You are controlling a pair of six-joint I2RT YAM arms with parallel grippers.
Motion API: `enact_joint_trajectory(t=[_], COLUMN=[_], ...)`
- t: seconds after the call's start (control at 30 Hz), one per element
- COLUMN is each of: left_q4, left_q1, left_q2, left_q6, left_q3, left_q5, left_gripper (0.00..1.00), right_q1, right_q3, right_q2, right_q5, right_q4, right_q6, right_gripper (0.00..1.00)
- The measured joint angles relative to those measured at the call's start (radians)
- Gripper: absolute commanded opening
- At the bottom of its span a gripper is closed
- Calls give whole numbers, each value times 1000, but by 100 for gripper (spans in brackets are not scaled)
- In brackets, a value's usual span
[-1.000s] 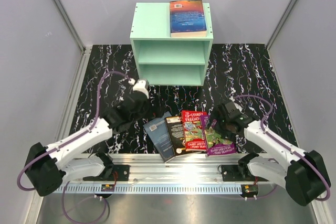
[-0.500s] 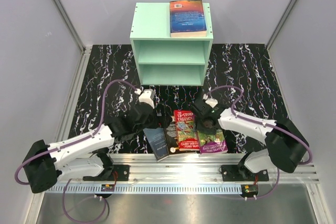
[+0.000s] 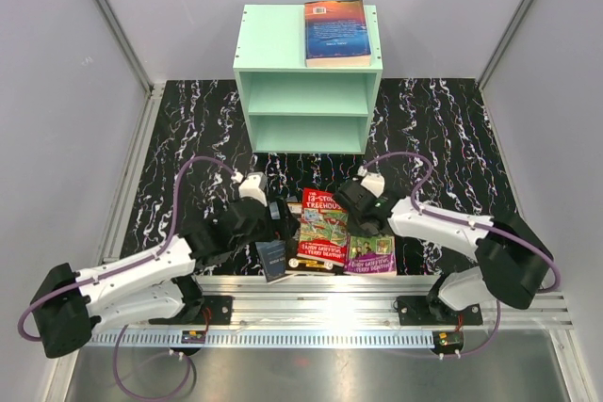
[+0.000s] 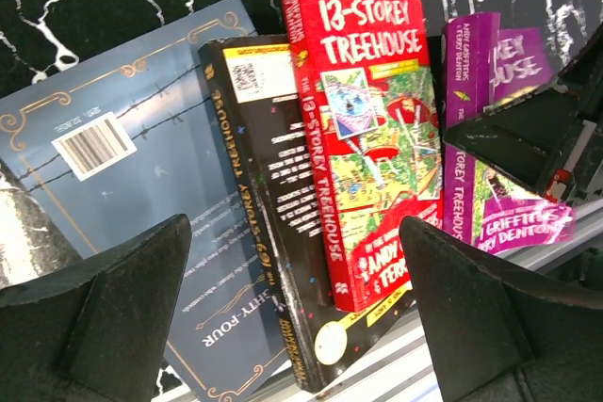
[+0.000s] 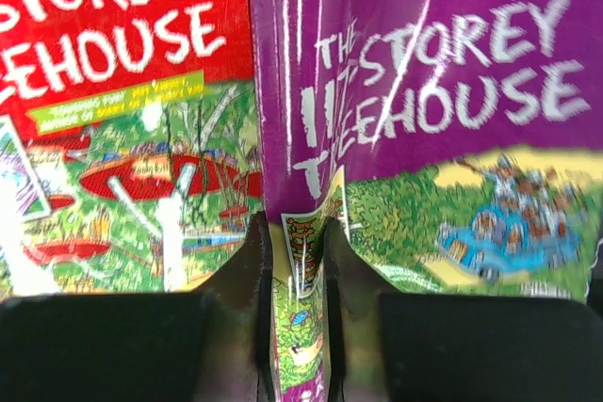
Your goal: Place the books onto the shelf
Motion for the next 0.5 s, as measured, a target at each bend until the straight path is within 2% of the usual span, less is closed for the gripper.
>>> enact_joint_trajectory(t=[0.17, 0.37, 0.5], left_q4=[74, 406, 549], left_q1=[-24, -103, -182], left_q2=[9, 47, 140], left_q6=[0, 0, 5], left_q3=[-4, -119, -144], left_q5=[31, 131, 155], left_gripper=[95, 96, 96], right_q1=[32, 47, 47], right_q3=[-2, 8, 28], right_q2=[-114, -276, -266], right_q5=[-28, -106, -146], right_q4=[-75, -121, -99], right_q6=[46, 85, 96], right_gripper=[0, 0, 0])
